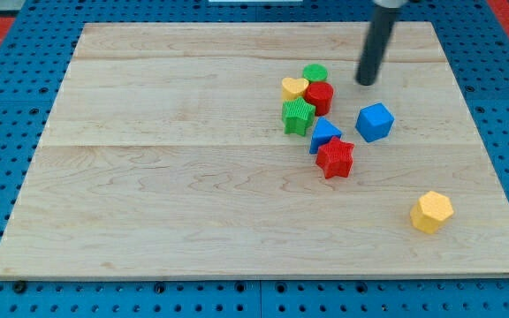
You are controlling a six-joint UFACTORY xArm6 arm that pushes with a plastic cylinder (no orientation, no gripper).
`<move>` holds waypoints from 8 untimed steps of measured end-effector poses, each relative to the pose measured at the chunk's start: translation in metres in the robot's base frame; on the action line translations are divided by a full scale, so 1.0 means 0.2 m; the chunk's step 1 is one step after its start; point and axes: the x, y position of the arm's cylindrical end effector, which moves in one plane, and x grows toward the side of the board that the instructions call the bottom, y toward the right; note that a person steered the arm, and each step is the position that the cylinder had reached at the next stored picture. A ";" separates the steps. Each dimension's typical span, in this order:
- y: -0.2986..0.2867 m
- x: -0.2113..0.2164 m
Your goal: Push the yellow heart to the bottom left of green star
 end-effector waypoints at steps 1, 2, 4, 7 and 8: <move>-0.36 0.09; -0.63 0.16; -0.82 0.50; -0.56 0.51; -0.56 0.76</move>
